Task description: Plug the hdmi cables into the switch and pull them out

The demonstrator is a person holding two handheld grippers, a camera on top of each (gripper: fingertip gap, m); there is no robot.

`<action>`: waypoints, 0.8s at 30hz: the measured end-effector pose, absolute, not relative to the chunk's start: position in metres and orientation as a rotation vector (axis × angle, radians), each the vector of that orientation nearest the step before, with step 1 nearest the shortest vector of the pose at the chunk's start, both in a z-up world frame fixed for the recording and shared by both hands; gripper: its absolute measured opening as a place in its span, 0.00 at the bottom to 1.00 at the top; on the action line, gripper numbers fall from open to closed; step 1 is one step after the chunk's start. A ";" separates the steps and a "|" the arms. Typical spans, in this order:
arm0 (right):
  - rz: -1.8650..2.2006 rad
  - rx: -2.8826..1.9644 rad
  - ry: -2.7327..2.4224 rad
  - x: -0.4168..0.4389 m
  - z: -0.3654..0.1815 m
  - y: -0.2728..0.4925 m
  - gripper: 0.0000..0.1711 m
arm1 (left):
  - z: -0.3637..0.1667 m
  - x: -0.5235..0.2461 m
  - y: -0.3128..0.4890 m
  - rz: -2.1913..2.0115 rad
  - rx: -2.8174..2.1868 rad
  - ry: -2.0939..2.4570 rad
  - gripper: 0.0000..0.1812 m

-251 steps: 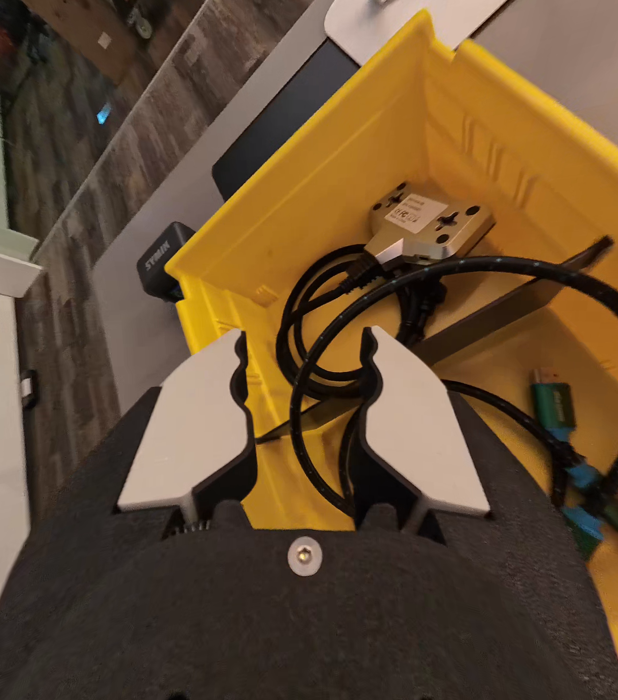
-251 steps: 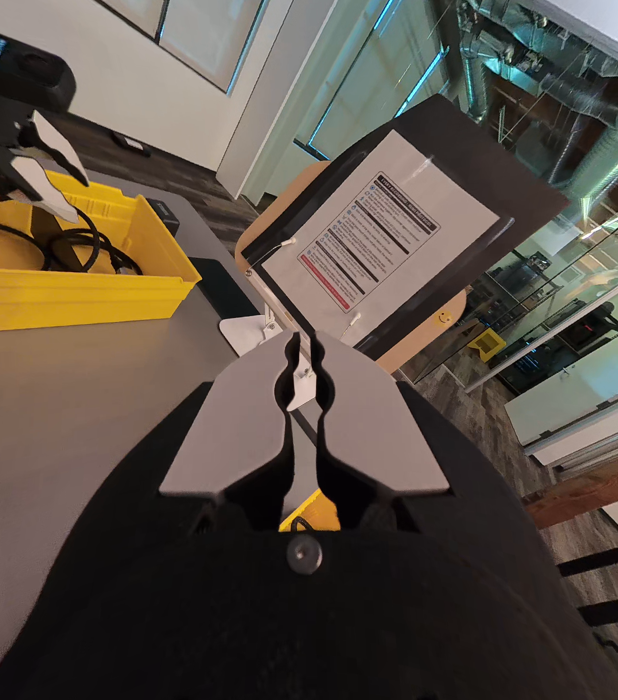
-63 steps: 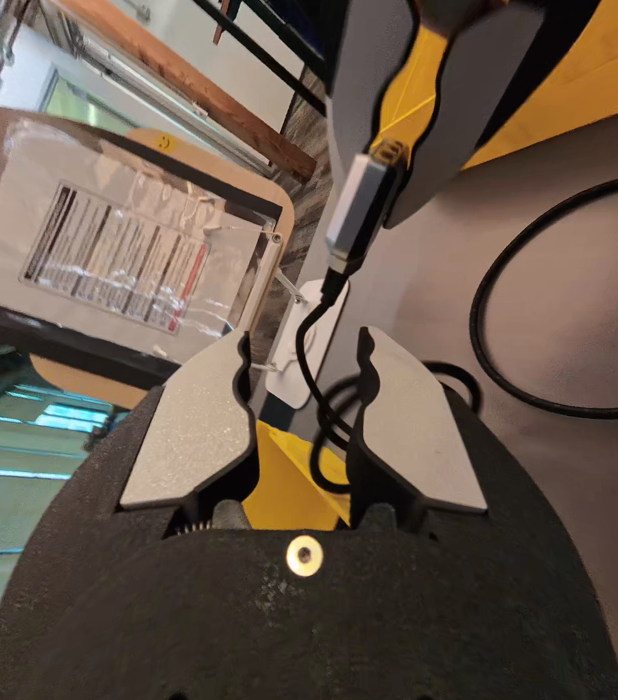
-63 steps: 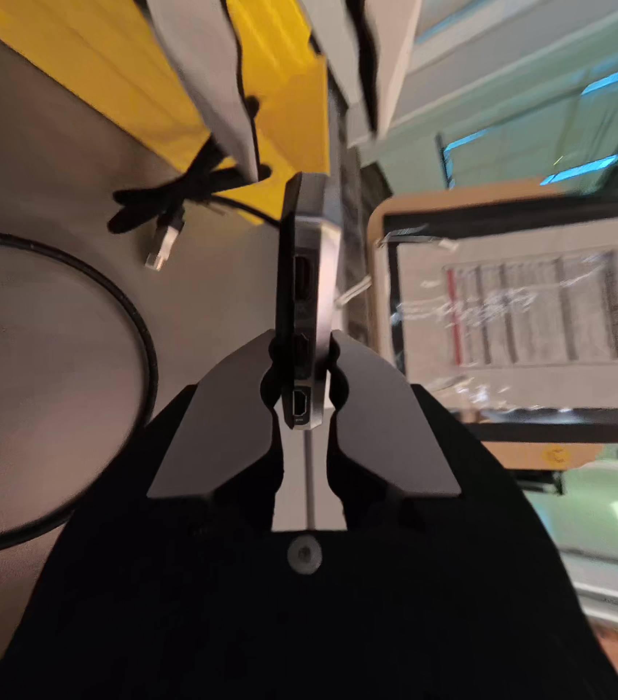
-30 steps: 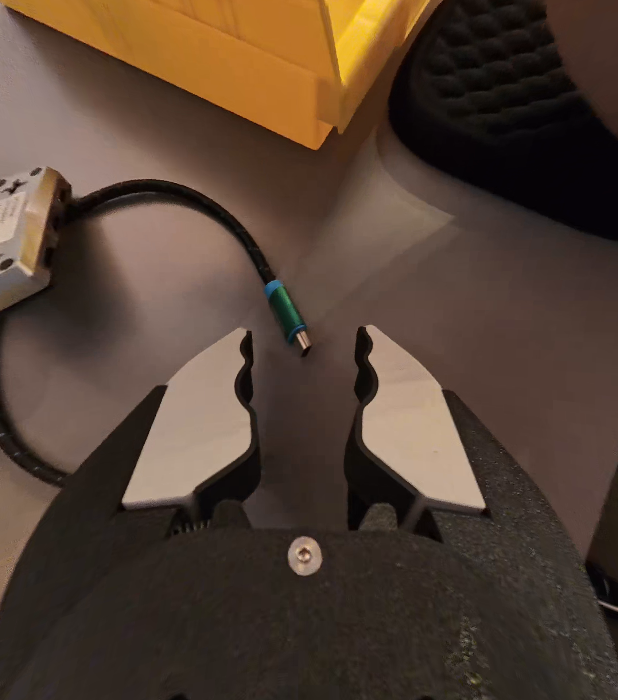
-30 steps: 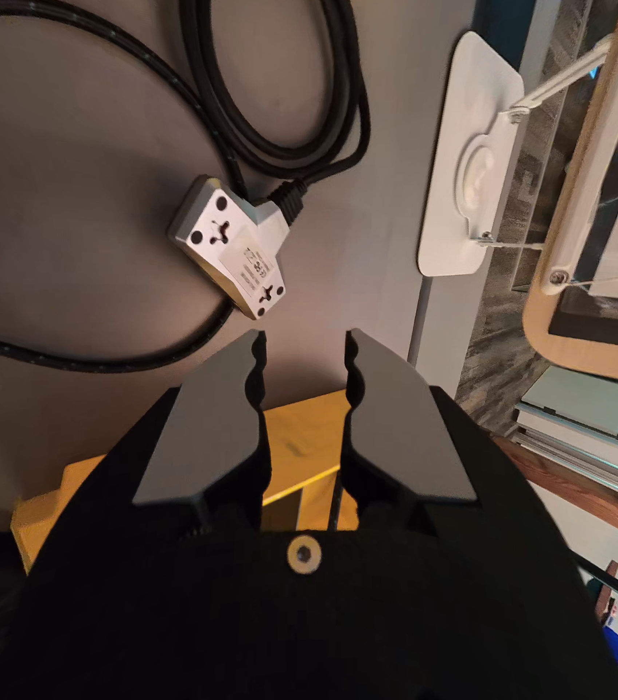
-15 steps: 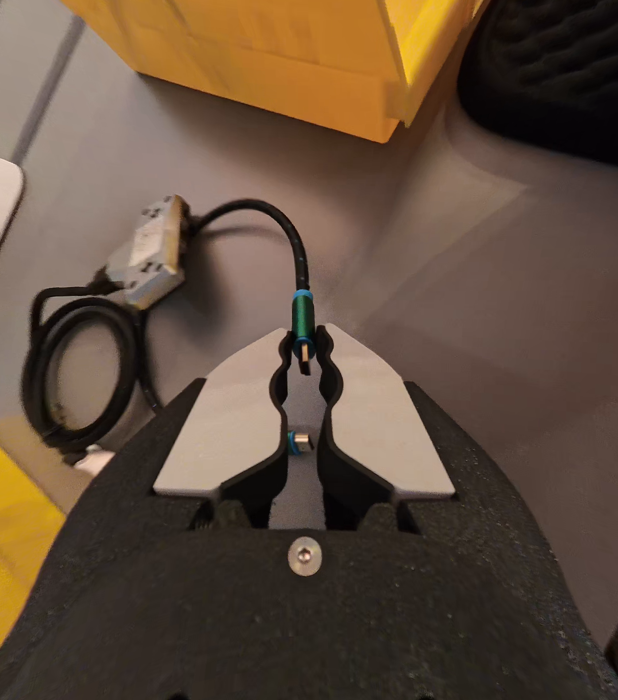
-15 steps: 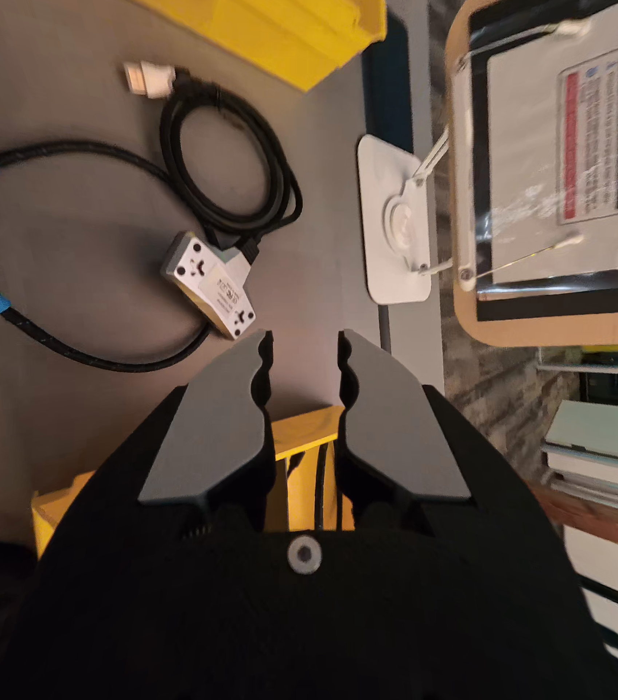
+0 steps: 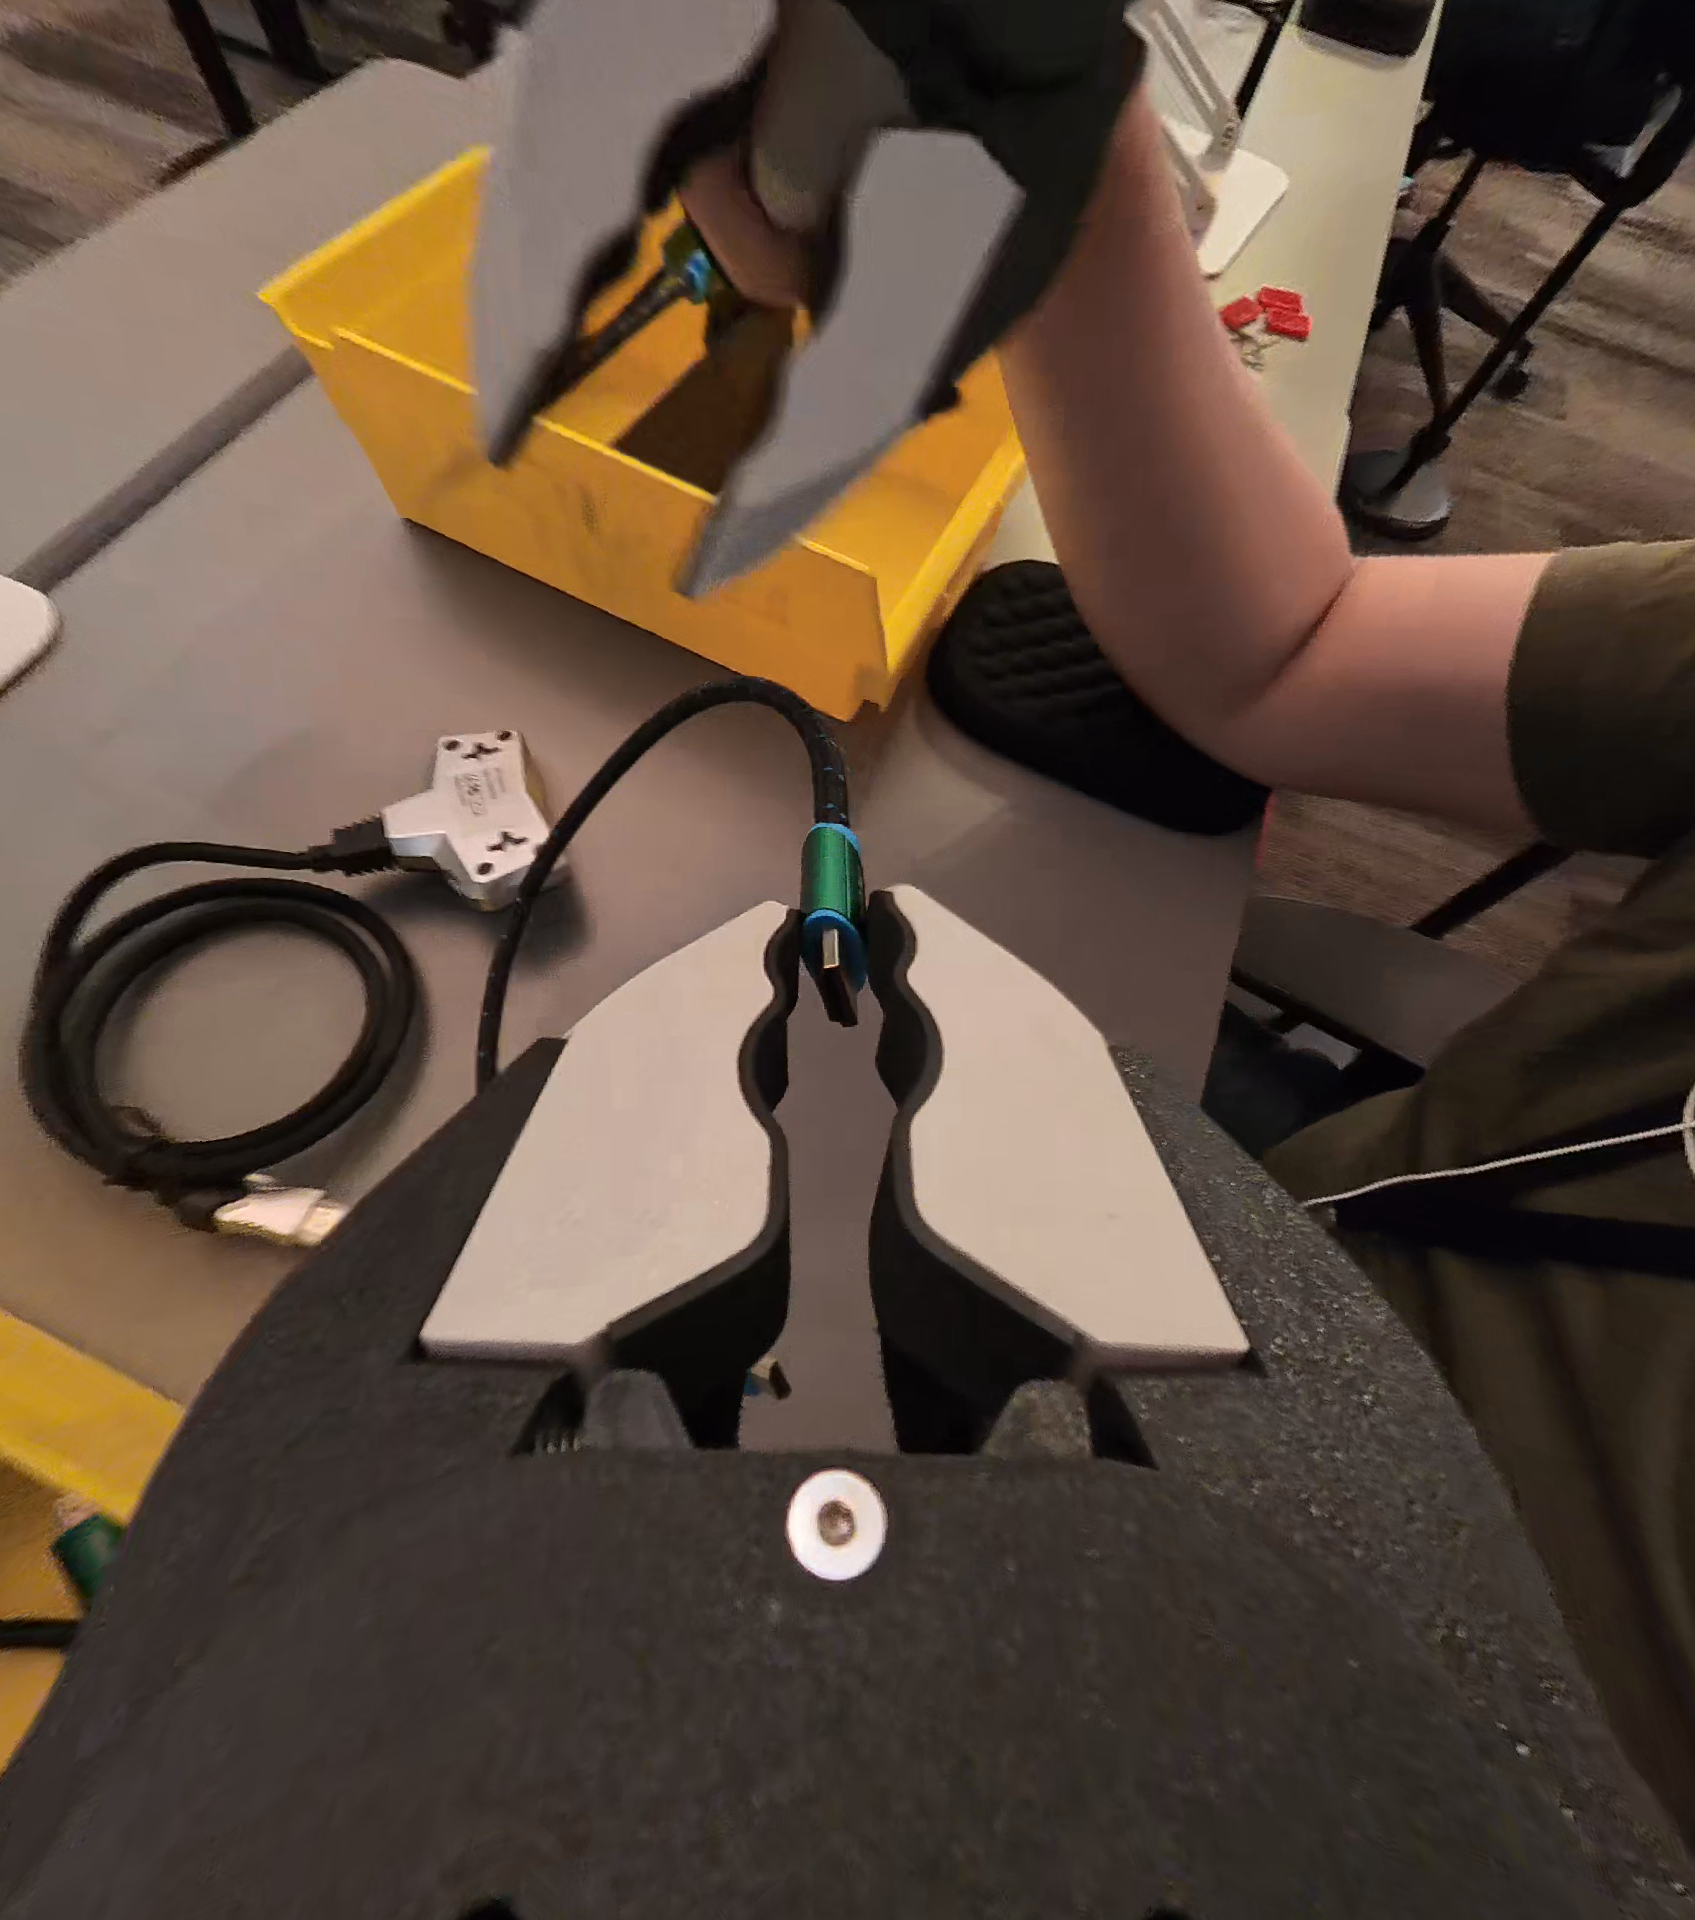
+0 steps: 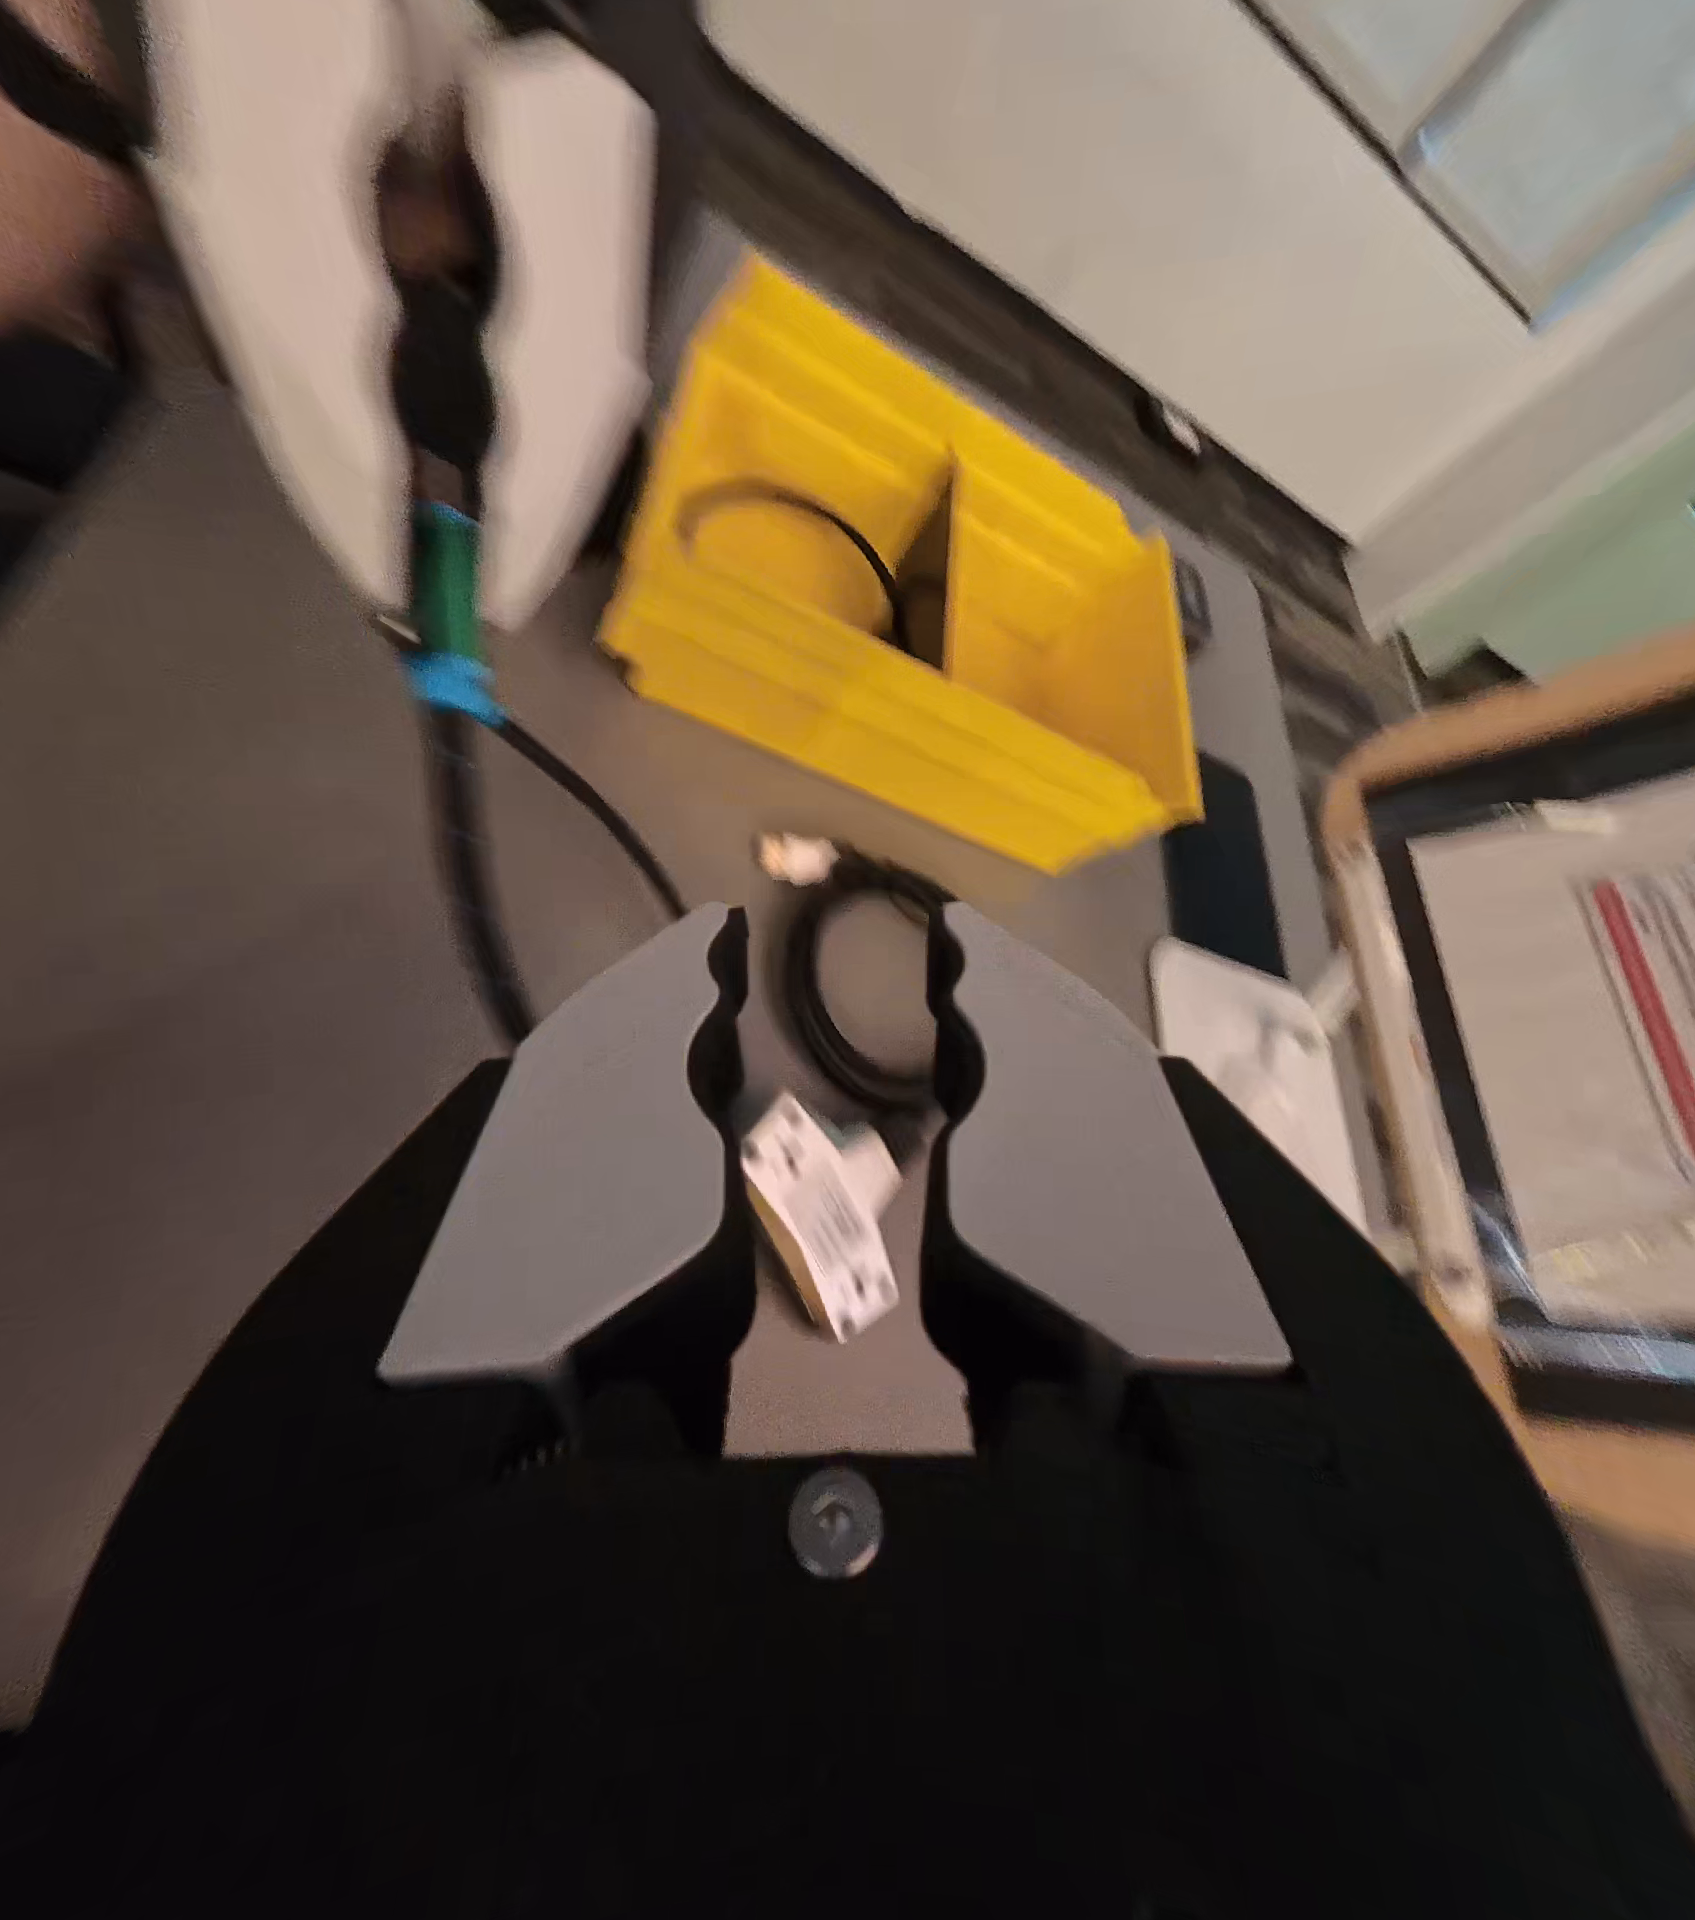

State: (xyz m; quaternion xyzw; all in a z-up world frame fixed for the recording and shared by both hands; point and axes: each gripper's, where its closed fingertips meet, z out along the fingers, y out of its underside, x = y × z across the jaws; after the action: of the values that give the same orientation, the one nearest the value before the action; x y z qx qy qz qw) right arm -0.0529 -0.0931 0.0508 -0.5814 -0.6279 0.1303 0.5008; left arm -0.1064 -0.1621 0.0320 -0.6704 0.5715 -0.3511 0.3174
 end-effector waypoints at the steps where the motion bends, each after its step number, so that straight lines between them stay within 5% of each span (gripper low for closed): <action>1: 0.401 -1.342 -1.541 -0.065 0.055 -0.105 0.22 | 0.035 -0.108 -0.158 -0.902 -1.762 1.496 0.07; 5: 0.486 -1.117 -1.585 -0.096 0.069 -0.134 0.25 | 0.039 -0.106 -0.143 -0.854 -1.789 1.474 0.07; 13: 0.008 -1.062 -1.544 -0.100 0.064 -0.099 0.25 | 0.088 -0.099 -0.121 -1.206 -1.799 1.232 0.07; 17: -0.119 -0.922 -1.335 -0.095 0.097 -0.085 0.04 | 0.118 -0.093 -0.114 -1.495 -1.723 1.144 0.12; 21: 0.123 -1.093 -1.296 -0.078 0.103 -0.084 0.02 | 0.148 -0.093 -0.107 -1.644 -1.600 1.115 0.19; 24: 0.294 -1.185 -1.275 -0.060 0.104 -0.084 0.02 | 0.160 -0.100 -0.083 -1.352 -1.505 1.117 0.29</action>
State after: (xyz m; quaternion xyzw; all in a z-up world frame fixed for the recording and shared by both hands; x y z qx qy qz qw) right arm -0.0605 -0.0839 0.1042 -0.5186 -0.5579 0.1286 0.6350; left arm -0.1002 -0.0834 0.1600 -0.5958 0.4422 -0.5352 0.4037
